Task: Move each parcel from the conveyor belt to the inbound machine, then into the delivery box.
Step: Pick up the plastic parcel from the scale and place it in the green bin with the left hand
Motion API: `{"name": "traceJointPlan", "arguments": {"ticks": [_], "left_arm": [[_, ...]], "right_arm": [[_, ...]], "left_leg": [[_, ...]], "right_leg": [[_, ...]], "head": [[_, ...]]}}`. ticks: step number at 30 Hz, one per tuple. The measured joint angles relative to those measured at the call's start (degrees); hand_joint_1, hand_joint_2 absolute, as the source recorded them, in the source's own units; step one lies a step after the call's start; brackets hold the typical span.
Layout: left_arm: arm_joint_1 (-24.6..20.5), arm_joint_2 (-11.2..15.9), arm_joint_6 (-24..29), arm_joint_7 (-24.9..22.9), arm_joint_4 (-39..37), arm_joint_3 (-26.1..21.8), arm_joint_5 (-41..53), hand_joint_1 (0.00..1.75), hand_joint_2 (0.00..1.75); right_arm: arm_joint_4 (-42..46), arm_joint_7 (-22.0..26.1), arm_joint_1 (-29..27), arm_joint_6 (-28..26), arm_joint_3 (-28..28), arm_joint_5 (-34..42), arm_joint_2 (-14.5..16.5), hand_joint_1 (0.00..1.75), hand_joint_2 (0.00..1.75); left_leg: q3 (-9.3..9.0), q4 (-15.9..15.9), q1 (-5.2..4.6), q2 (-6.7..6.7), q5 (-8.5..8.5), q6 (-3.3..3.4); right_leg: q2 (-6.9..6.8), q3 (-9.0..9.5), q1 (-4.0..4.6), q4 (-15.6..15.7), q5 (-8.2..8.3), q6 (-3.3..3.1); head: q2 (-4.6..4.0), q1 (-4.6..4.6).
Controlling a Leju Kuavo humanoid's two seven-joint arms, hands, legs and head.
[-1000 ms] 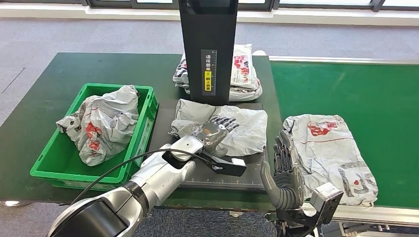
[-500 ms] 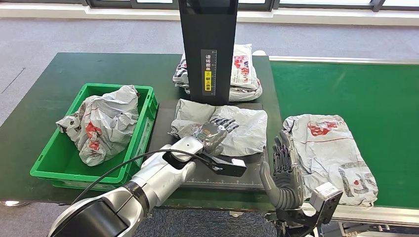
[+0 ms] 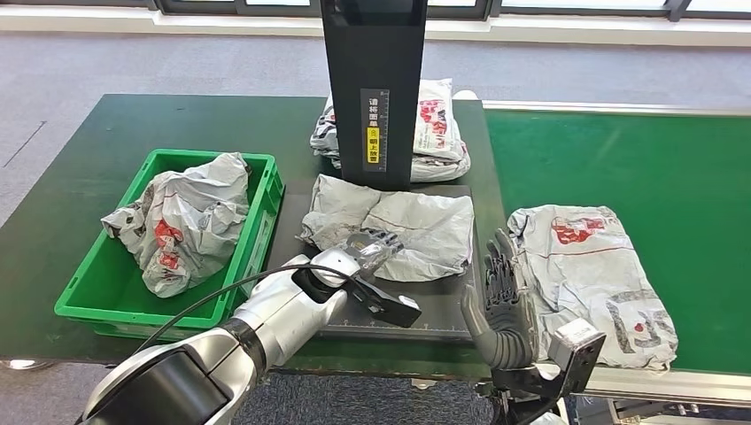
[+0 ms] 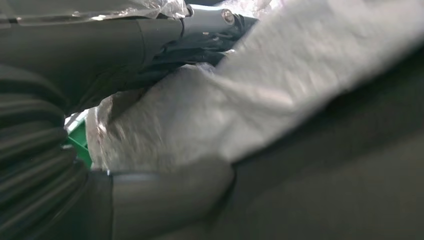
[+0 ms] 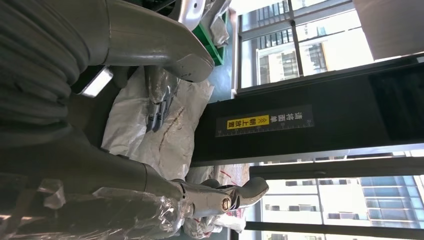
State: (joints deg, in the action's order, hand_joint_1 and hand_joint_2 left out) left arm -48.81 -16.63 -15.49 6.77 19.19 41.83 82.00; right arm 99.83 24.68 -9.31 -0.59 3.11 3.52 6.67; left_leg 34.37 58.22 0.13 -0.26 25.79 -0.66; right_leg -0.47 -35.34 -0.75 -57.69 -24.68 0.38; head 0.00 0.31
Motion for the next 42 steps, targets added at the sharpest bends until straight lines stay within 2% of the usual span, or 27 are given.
{"name": "traceJointPlan", "arguments": {"ticks": [6, 9, 10, 13, 14, 17, 27, 37, 42], "left_arm": [[-0.66, 0.0, -7.34, 7.84, -1.23, 1.19, -1.13, 0.0, 1.75], [-0.68, -0.02, -8.9, 9.74, -1.38, 1.6, -1.62, 0.0, 1.75], [-0.69, -0.02, -9.07, 10.01, -1.41, 1.66, -1.76, 0.07, 1.75], [-0.76, -0.03, -9.09, 9.98, -1.42, 1.93, -1.86, 0.61, 1.75], [-0.82, -0.03, -8.9, 9.75, -1.42, 2.01, -1.92, 0.97, 1.75], [-1.21, -0.05, -8.22, 9.21, -1.42, 2.06, -2.17, 1.73, 1.75], [-2.13, -0.04, -4.22, 7.46, -1.42, 2.06, -3.09, 1.75, 1.75], [-1.66, 0.99, 2.81, 1.72, -1.65, 2.09, -1.68, 1.75, 1.75], [-1.01, 2.25, 9.94, -5.95, -1.72, 2.17, 0.01, 1.75, 1.75]], "right_arm": [[-1.59, -0.07, 1.97, 0.0, 0.22, 0.12, 0.11, 0.0, 1.75], [-2.22, -0.19, 2.95, 0.0, 0.23, 0.23, 0.38, 0.0, 1.75], [-2.42, -0.19, 3.17, 0.01, 0.23, 0.24, 0.4, 0.0, 1.75], [-3.03, -0.16, 3.63, 0.15, 0.23, 0.4, 0.42, 0.0, 1.75], [-3.22, -0.13, 3.71, 0.26, 0.23, 0.49, 0.42, 0.0, 1.75], [-3.79, -0.04, 4.04, 0.62, 0.23, 0.63, 0.42, 0.0, 1.75], [-5.0, -0.01, 4.49, 0.9, 0.23, 0.87, 0.37, 0.0, 1.75], [-5.05, 0.0, 4.07, 0.94, 0.23, 0.96, 0.35, 0.0, 1.75], [-4.91, 0.02, 3.3, 0.93, 0.23, 0.96, 0.35, 0.0, 1.75]], "left_leg": [[-0.24, -0.01, 0.0, -0.08, 0.06, 0.06], [-0.56, -0.02, 0.0, -0.12, 0.17, 0.14], [-0.65, -0.02, 0.0, -0.13, 0.19, 0.15], [-0.77, -0.02, -0.01, -0.14, 0.21, 0.17], [-0.78, -0.02, -0.01, -0.14, 0.21, 0.17], [-0.83, -0.02, -0.01, -0.12, 0.21, 0.16], [-0.9, -0.02, 0.0, -0.08, 0.22, 0.14], [-0.85, -0.02, -0.01, -0.03, 0.22, 0.14], [-0.84, -0.02, 0.0, -0.02, 0.21, 0.12]], "right_leg": [[-0.12, 0.32, 0.0, 0.0, -0.1, 0.05], [-0.16, 0.69, -0.01, 0.01, -0.25, 0.14], [-0.17, 0.78, -0.02, 0.02, -0.29, 0.17], [-0.18, 0.93, -0.03, 0.02, -0.32, 0.2], [-0.18, 0.94, -0.03, 0.02, -0.32, 0.19], [-0.16, 0.96, -0.03, 0.02, -0.29, 0.18], [-0.14, 0.98, -0.01, 0.02, -0.28, 0.15], [-0.07, 0.91, -0.02, 0.02, -0.28, 0.15], [-0.01, 0.85, -0.02, 0.01, -0.28, 0.14]], "head": [[0.0, 0.0], [0.0, 0.0], [0.0, 0.0], [0.0, 0.0], [0.0, 0.0], [0.0, 0.0], [0.0, 0.0], [0.0, 0.0], [0.0, 0.0]]}}
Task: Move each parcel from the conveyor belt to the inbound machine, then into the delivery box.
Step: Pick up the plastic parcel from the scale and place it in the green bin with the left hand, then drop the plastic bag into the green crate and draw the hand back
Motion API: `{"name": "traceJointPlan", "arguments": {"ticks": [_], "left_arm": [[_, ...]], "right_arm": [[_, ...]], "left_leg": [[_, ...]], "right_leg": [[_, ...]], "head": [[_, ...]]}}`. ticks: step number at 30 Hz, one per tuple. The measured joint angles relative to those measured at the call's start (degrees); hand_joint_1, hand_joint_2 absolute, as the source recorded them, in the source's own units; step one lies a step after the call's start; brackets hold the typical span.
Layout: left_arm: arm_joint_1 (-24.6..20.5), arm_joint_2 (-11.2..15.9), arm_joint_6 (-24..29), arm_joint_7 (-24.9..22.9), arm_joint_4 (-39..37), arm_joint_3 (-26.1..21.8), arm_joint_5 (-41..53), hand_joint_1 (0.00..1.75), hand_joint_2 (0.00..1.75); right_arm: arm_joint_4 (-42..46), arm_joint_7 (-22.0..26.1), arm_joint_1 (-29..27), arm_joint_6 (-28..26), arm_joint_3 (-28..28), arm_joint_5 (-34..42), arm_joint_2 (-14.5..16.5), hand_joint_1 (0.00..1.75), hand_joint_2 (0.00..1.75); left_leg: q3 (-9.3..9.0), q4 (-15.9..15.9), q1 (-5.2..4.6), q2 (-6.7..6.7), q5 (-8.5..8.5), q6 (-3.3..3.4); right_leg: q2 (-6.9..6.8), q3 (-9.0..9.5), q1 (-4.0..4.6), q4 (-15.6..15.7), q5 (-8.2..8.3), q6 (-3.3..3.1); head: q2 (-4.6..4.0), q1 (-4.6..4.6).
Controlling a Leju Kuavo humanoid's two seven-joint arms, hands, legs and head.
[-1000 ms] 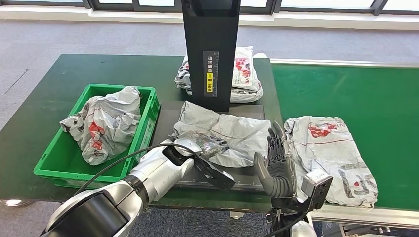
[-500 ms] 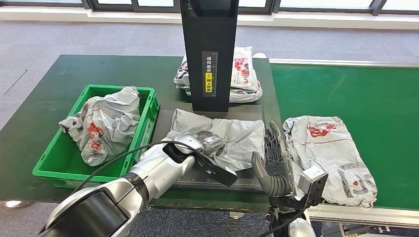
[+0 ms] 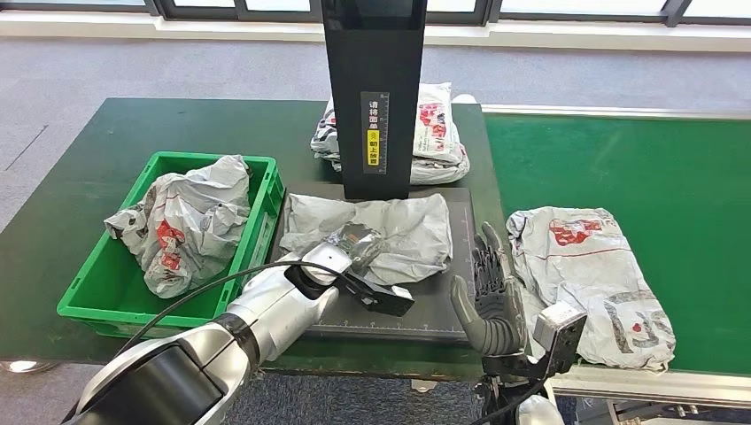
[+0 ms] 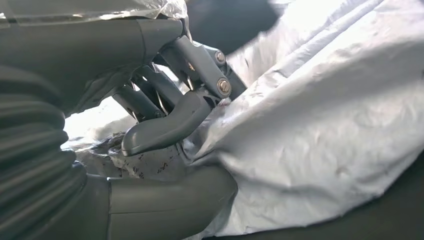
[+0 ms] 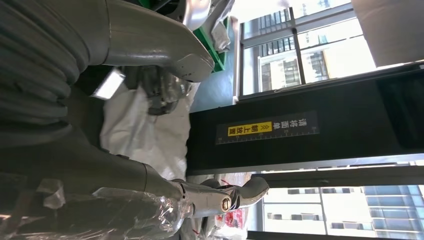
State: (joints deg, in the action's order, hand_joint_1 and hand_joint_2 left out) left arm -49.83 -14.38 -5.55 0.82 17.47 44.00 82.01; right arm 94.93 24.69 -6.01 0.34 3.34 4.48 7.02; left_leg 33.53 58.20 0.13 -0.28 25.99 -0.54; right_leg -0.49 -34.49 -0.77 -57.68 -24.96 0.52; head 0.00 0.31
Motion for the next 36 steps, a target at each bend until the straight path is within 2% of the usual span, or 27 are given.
{"name": "traceJointPlan", "arguments": {"ticks": [4, 9, 12, 14, 21, 32, 34, 36], "left_arm": [[-0.07, 2.04, 8.72, -6.11, 0.3, 0.0, 1.5, 1.75, 1.75], [-0.56, 4.56, 17.54, -11.46, 2.0, -0.34, 3.66, 1.75, 1.75], [-0.61, 6.59, 24.36, -15.62, 5.41, -2.78, 6.01, 1.75, 1.75], [-0.5, 8.25, 26.86, -16.9, 9.42, -5.78, 6.71, 1.75, 1.75], [1.3, 12.57, 27.12, -16.51, 24.91, -14.89, 6.81, 1.75, 1.75], [3.88, 14.7, 29.66, -18.19, 33.75, -18.3, 6.84, 1.75, 1.75], [4.86, 15.87, 30.43, -20.29, 36.58, -18.99, 6.84, 1.75, 1.75], [6.33, 18.37, 30.66, -25.22, 40.51, -19.5, 6.84, 1.75, 1.75]], "right_arm": [[1.1, -0.02, -1.28, -0.37, 0.0, -0.02, 0.0, 0.0, 1.75], [2.69, -0.03, -2.71, -1.09, 0.0, -0.08, 0.01, 0.0, 1.75], [4.22, -0.05, -4.09, -1.48, -0.1, -0.31, 0.22, 0.0, 1.75], [5.63, -0.17, -5.21, -1.87, -0.43, -0.7, 0.78, 0.0, 1.75], [10.05, -1.01, -7.27, -2.22, -1.92, -1.61, 2.81, 0.0, 1.75], [11.93, -1.04, -8.53, -2.22, -2.91, -1.98, 4.19, 0.0, 1.75], [12.67, -1.01, -9.29, -2.16, -3.28, -2.11, 4.41, 0.0, 1.75], [13.56, -0.87, -10.32, -1.78, -3.74, -2.3, 4.73, 0.0, 1.75]], "left_leg": [[0.05, 0.0, 0.01, -0.02, -0.03, -0.04], [0.1, 0.0, 0.01, -0.02, -0.03, -0.04], [0.14, 0.0, 0.0, 0.0, -0.02, -0.06], [0.15, 0.0, 0.0, 0.02, 0.0, -0.08], [0.18, -0.01, 0.02, 0.03, 0.01, -0.1], [0.19, 0.0, 0.01, 0.02, 0.02, -0.1], [0.22, -0.01, 0.02, 0.03, 0.03, -0.11], [0.22, -0.03, 0.04, 0.13, 0.09, -0.19]], "right_leg": [[0.01, -0.06, 0.01, -0.01, 0.0, 0.0], [0.02, -0.11, 0.01, -0.01, 0.0, 0.0], [0.04, -0.16, 0.0, -0.01, 0.0, 0.0], [0.07, -0.21, 0.01, -0.01, 0.0, -0.01], [0.12, -0.24, 0.03, -0.01, -0.01, -0.02], [0.11, -0.23, 0.01, -0.01, -0.01, -0.02], [0.12, -0.24, 0.02, -0.01, -0.01, -0.02], [0.23, -0.24, 0.05, -0.02, -0.04, -0.06]], "head": [[0.0, 0.0], [0.0, 0.0], [0.0, 0.0], [-0.01, 0.0], [0.0, 0.0], [0.0, 0.0], [0.0, -0.01], [0.0, -0.03]]}}
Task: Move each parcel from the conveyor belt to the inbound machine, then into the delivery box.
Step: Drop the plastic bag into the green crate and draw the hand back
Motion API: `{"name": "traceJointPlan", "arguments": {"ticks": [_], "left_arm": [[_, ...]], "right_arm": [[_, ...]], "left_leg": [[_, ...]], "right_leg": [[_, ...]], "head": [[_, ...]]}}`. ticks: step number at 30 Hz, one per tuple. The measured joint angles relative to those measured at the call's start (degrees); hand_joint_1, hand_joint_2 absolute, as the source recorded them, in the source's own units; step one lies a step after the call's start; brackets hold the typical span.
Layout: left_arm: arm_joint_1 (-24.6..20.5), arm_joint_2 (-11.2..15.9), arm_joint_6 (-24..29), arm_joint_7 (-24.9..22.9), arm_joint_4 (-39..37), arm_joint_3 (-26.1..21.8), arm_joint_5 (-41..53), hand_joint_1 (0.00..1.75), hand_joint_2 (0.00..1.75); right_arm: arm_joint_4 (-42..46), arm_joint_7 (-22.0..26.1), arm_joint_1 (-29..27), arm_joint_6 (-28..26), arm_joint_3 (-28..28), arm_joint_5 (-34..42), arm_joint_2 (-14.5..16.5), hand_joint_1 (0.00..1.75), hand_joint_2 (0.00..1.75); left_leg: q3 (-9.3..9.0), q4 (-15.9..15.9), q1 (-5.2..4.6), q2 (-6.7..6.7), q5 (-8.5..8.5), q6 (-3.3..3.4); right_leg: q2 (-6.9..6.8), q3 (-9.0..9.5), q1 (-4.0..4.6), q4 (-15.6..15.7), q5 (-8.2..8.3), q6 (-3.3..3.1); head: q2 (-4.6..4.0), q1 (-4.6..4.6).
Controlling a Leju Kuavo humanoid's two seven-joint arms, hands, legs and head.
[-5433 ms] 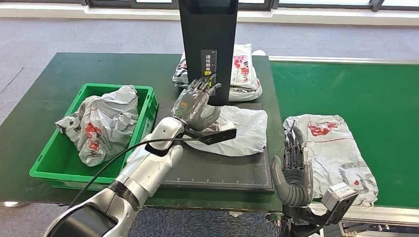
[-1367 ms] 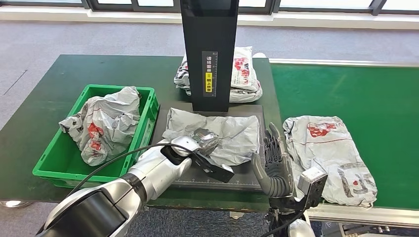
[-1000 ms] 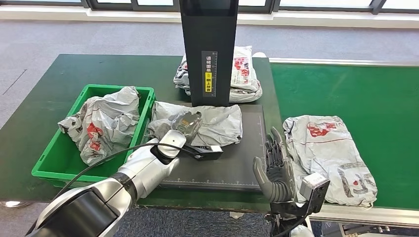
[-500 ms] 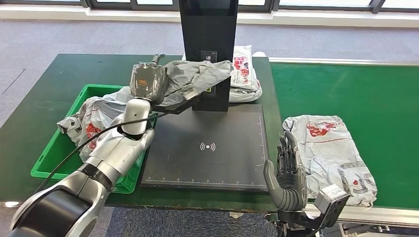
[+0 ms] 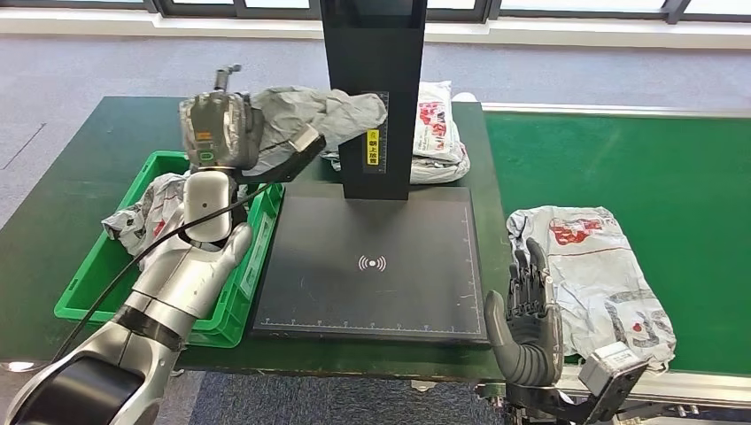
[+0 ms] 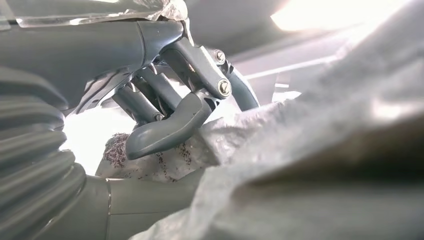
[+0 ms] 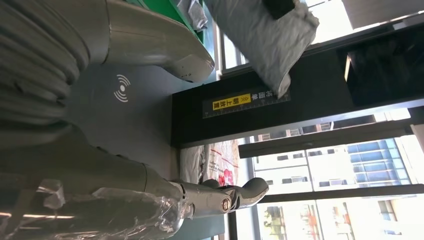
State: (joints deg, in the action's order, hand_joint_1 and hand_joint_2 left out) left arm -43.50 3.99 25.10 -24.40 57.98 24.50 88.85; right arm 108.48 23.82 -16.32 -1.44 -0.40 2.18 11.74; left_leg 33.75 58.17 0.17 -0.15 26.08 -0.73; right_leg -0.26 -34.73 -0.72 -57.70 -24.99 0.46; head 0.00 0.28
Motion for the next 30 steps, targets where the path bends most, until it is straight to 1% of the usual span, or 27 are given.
{"name": "traceJointPlan", "arguments": {"ticks": [1, 3, 5, 7, 9, 11, 14, 16, 19, 22, 25, 28, 30], "left_arm": [[1.03, 1.79, -0.23, -2.68, 2.31, -0.34, 0.0, 1.75, 1.75], [3.61, 5.56, -1.76, -5.96, 6.95, -1.52, 0.01, 1.75, 1.75], [6.4, 8.92, -4.93, -7.95, 10.79, -2.61, 0.02, 1.75, 1.75], [9.21, 11.5, -8.8, -10.35, 13.71, -2.68, 0.02, 1.75, 1.75], [12.1, 13.6, -11.3, -11.96, 15.94, -1.93, 0.03, 1.75, 1.75], [14.47, 15.3, -11.98, -12.28, 17.66, -1.1, 0.05, 1.75, 1.75], [16.43, 17.07, -12.95, -12.32, 19.4, -0.39, 0.08, 1.75, 1.75], [18.23, 17.93, -14.92, -12.32, 20.63, -0.14, 0.09, 1.75, 1.75], [22.55, 19.11, -18.08, -12.32, 22.5, -0.04, 0.09, 1.75, 1.75], [26.9, 19.3, -20.28, -12.01, 23.22, -0.04, 0.09, 1.75, 1.75], [29.45, 18.17, -23.27, -9.31, 22.29, -0.28, 0.09, 1.75, 1.75], [29.87, 15.85, -25.49, -5.38, 18.33, -1.22, 0.09, 1.75, 1.75], [29.58, 14.65, -25.49, -4.28, 15.64, -1.93, 0.09, 1.75, 1.75]], "right_arm": [[0.46, 0.11, -0.6, 0.37, -0.33, -0.16, 0.27, 0.0, 1.75], [1.39, 0.3, -1.63, 1.32, -1.22, -0.6, 1.03, 0.0, 1.75], [2.25, 0.22, -2.11, 2.33, -2.13, -1.09, 1.84, 0.0, 1.75], [2.86, -0.09, -2.23, 3.32, -2.84, -1.57, 2.47, 0.0, 1.75], [3.19, -0.3, -2.3, 4.06, -3.4, -1.9, 2.93, 0.0, 1.75], [3.44, -0.31, -2.37, 4.42, -3.82, -2.01, 3.32, 0.0, 1.75], [3.66, -0.31, -2.42, 4.76, -4.04, -2.08, 3.61, 0.0, 1.75], [3.8, -0.32, -2.42, 5.18, -4.12, -2.15, 3.86, 0.0, 1.75], [3.99, -0.32, -2.48, 5.96, -4.92, -2.17, 4.29, 0.0, 1.75], [4.45, -0.32, -2.58, 6.42, -6.15, -2.15, 4.69, 0.0, 1.75], [4.91, -0.35, -2.53, 6.97, -6.96, -2.16, 5.12, 0.0, 1.75], [5.01, -0.45, -2.36, 7.44, -7.31, -2.17, 5.36, 0.0, 1.75], [5.05, -0.5, -2.32, 7.72, -7.72, -2.19, 5.4, 0.0, 1.75]], "left_leg": [[-0.07, -0.01, 0.01, 0.12, 0.05, -0.06], [-0.21, -0.04, 0.01, 0.41, 0.17, -0.18], [-0.28, -0.04, 0.03, 0.51, 0.21, -0.22], [-0.28, -0.05, 0.07, 0.42, 0.22, -0.23], [-0.26, -0.05, 0.13, 0.35, 0.22, -0.23], [-0.24, -0.04, 0.16, 0.38, 0.23, -0.23], [-0.24, -0.03, 0.15, 0.41, 0.26, -0.21], [-0.26, -0.04, 0.13, 0.43, 0.32, -0.22], [-0.31, -0.03, 0.13, 0.49, 0.4, -0.25], [-0.32, -0.03, 0.13, 0.49, 0.43, -0.24], [-0.31, -0.03, 0.13, 0.46, 0.44, -0.23], [-0.32, -0.03, 0.13, 0.46, 0.44, -0.22], [-0.36, -0.03, 0.13, 0.46, 0.44, -0.22]], "right_leg": [[0.12, 0.0, 0.01, -0.01, -0.03, -0.05], [0.4, -0.01, 0.05, -0.02, -0.09, -0.15], [0.5, -0.03, 0.14, -0.02, -0.16, -0.23], [0.41, 0.01, 0.2, -0.02, -0.23, -0.29], [0.34, 0.03, 0.19, -0.02, -0.26, -0.29], [0.36, 0.01, 0.18, -0.02, -0.25, -0.29], [0.39, 0.02, 0.16, -0.01, -0.24, -0.28], [0.41, 0.03, 0.14, -0.01, -0.25, -0.27], [0.49, 0.02, 0.14, -0.01, -0.27, -0.28], [0.5, 0.01, 0.14, 0.0, -0.33, -0.27], [0.46, 0.02, 0.14, 0.0, -0.37, -0.27], [0.42, 0.05, 0.14, 0.01, -0.36, -0.27], [0.43, 0.08, 0.14, 0.01, -0.35, -0.27]], "head": [[0.0, 0.01], [0.0, 0.03], [0.0, 0.04], [0.0, 0.03], [0.0, 0.02], [0.0, 0.02], [0.0, 0.02], [0.0, 0.02], [0.0, 0.03], [-0.01, 0.02], [0.0, 0.02], [0.0, 0.02], [0.0, 0.02]]}}
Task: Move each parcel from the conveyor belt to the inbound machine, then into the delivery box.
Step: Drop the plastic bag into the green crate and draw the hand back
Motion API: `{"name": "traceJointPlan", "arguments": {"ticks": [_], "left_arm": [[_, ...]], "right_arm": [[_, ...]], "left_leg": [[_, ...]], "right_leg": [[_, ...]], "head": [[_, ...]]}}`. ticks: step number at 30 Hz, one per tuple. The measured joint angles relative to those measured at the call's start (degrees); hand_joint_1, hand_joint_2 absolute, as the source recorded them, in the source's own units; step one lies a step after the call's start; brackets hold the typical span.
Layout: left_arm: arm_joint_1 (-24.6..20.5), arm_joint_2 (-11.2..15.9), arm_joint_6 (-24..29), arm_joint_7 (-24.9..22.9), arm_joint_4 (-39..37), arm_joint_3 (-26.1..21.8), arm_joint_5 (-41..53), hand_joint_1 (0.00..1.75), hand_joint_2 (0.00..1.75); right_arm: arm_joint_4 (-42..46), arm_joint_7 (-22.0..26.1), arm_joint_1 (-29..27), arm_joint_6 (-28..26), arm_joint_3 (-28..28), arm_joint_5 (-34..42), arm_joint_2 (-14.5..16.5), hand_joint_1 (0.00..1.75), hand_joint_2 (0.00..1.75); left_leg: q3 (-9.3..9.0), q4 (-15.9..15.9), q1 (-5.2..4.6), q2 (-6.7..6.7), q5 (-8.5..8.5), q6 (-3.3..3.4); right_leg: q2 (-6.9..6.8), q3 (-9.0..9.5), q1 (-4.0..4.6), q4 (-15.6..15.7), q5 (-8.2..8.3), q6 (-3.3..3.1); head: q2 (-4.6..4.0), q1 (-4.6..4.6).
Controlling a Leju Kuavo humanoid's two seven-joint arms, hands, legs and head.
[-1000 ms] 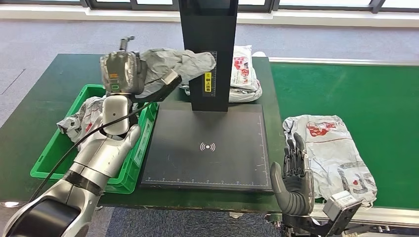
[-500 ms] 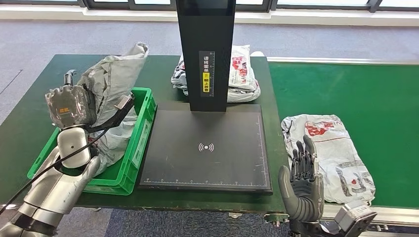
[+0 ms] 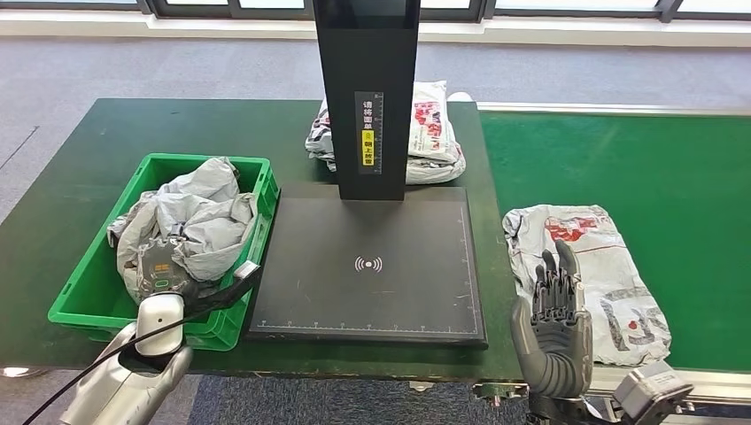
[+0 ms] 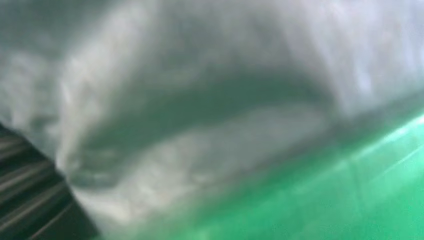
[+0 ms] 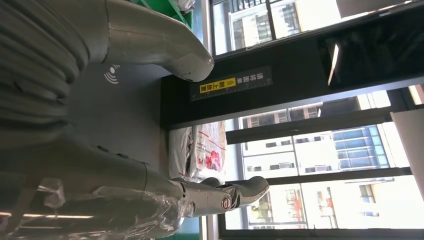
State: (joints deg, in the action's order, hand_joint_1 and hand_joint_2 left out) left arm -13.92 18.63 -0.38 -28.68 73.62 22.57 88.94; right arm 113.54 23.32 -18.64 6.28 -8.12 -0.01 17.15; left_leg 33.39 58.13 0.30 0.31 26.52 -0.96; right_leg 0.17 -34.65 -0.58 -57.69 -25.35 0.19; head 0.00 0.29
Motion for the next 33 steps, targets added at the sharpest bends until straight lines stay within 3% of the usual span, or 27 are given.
{"name": "traceJointPlan", "arguments": {"ticks": [5, 13, 21, 22, 25, 26, 33], "left_arm": [[-1.7, -1.96, -1.32, 2.08, -4.51, -1.63, 0.03, 1.75, 1.75], [-8.94, -3.86, -2.28, 5.74, -17.63, -6.59, 0.07, 1.75, 1.75], [-10.97, -4.3, -2.37, 5.79, -21.93, -7.95, 0.08, 1.75, 1.75], [-11.11, -4.31, -2.57, 5.79, -22.2, -8.15, 0.09, 1.4, 1.75], [-11.66, -4.32, -2.76, 5.72, -23.24, -9.25, 0.09, 0.09, 0.44], [-11.87, -4.32, -2.08, 5.51, -23.64, -9.78, 0.09, 0.0, 0.0], [-10.18, -4.76, 6.0, 0.8, -20.58, -13.28, 0.08, 0.0, 0.0]], "right_arm": [[0.17, -0.15, 0.0, 0.18, -0.39, -0.14, 0.22, 0.0, 1.75], [0.36, -0.61, -0.09, 0.04, -0.75, -0.49, 0.46, 0.0, 1.75], [0.48, -0.59, -0.19, 0.04, -1.19, -0.5, 0.6, 0.0, 1.75], [0.51, -0.59, -0.19, 0.02, -1.2, -0.51, 0.61, 0.0, 1.75], [0.68, -0.61, -0.25, -0.1, -1.32, -0.59, 0.68, 0.0, 1.75], [0.75, -0.63, -0.29, -0.2, -1.37, -0.6, 0.72, 0.0, 1.75], [2.61, -1.16, -1.38, -2.03, -1.41, -0.05, 0.98, 0.0, 1.75]], "left_leg": [[-0.14, -0.01, 0.0, -0.03, 0.0, -0.01], [-0.62, -0.18, 0.08, 0.32, 0.76, -0.32], [-1.26, -0.67, 0.09, 0.35, 0.46, -0.37], [-1.31, -0.72, 0.09, 0.35, 0.44, -0.4], [-1.44, -0.87, 0.1, 0.35, 0.4, -0.59], [-1.48, -0.91, 0.11, 0.36, 0.39, -0.65], [-1.5, -0.93, 0.27, 0.38, -0.15, -1.28]], "right_leg": [[-0.04, 0.16, 0.01, 0.0, -0.01, 0.0], [0.2, 0.96, 0.04, -0.01, -0.45, -0.41], [0.21, 1.31, 0.05, -0.02, -0.27, -0.77], [0.21, 1.33, 0.04, -0.02, -0.28, -0.81], [0.22, 1.37, 0.05, -0.02, -0.29, -0.95], [0.23, 1.37, 0.06, -0.02, -0.28, -0.99], [0.28, 0.88, 0.23, -0.04, -0.1, -1.22]], "head": [[0.0, 0.01], [0.0, 0.0], [0.0, 0.0], [0.0, 0.01], [0.0, 0.0], [0.0, 0.0], [0.0, 0.01]]}}
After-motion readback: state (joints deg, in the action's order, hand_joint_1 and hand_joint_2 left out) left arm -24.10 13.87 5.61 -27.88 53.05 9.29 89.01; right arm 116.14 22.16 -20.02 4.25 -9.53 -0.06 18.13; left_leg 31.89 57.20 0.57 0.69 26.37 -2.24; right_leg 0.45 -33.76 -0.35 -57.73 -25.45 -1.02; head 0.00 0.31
